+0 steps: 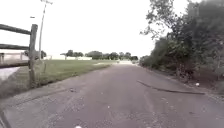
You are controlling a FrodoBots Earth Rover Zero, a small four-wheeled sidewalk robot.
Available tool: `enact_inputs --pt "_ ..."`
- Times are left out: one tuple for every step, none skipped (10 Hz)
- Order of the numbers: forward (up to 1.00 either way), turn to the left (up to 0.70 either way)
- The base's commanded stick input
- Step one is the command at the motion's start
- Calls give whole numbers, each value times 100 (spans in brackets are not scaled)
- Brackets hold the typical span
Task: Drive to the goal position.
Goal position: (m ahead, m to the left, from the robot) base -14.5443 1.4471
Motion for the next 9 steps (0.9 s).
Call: enact_inputs --pt "7 12" --pt "7 12" --pt "6 11" --pt "6 10" --pt "6 10" --pt "6 10" --pt "6 27" --pt "5 51" --pt "5 70"
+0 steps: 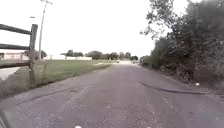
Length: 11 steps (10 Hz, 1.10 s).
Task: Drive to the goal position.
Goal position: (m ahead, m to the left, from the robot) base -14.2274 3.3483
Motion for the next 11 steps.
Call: enact_inputs --pt "5 70" --pt "5 70" --pt "5 70" --pt "5 70" --pt "5 70" --pt "5 70" --pt "5 68" --pt "5 68" --pt "5 70" --pt "5 70" --pt "5 70"
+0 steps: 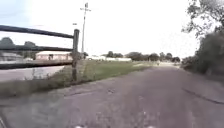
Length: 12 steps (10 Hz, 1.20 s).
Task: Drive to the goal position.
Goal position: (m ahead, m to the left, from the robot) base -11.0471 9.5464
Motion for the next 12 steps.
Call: enact_inputs --pt "5 70" --pt "5 70" --pt "5 70" --pt "5 70" --pt "5 70" --pt "5 70" --pt "5 70" --pt "5 70" --pt "5 70" --pt "5 70" --pt "5 70" --pt "5 70"
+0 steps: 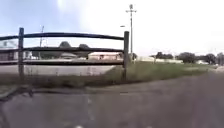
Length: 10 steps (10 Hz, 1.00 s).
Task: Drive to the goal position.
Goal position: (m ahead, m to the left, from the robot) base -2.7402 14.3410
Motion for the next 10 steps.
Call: enact_inputs --pt "5 70" --pt "5 70" --pt "5 70" --pt "5 70" --pt "5 70" --pt "5 70" --pt "5 70" --pt "5 70" --pt "5 70" --pt "5 70"
